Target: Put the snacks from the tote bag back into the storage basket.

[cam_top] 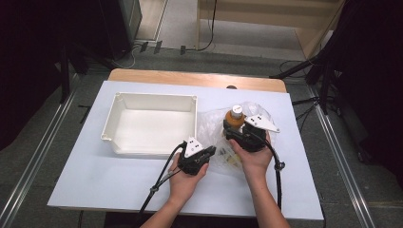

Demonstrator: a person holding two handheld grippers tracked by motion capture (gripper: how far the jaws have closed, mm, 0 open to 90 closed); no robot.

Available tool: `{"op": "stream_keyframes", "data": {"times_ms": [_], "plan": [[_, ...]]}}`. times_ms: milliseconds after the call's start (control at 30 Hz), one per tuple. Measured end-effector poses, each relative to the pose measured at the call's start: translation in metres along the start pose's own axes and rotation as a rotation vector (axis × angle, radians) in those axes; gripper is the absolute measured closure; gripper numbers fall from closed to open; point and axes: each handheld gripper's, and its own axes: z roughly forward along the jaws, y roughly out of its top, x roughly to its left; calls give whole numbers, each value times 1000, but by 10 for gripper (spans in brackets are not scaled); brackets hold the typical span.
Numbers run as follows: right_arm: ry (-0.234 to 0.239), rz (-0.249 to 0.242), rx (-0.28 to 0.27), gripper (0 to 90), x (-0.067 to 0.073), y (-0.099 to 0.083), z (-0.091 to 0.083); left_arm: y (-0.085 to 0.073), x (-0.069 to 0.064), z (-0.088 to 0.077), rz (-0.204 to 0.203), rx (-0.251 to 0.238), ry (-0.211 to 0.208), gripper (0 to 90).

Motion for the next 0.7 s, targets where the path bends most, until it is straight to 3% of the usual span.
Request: {"op": "stream_keyframes", "data": {"times_ms": [400, 567, 700], "plan": [[52, 12, -65, 312, 6, 27, -31, -1, -3, 2, 30, 18, 5, 900], [41, 13, -104, 312, 6, 32, -40, -1, -2, 2, 21, 16, -4, 900], [30, 9, -112, 312, 4, 31, -43, 0, 0, -3, 3, -19, -31, 894]]}}
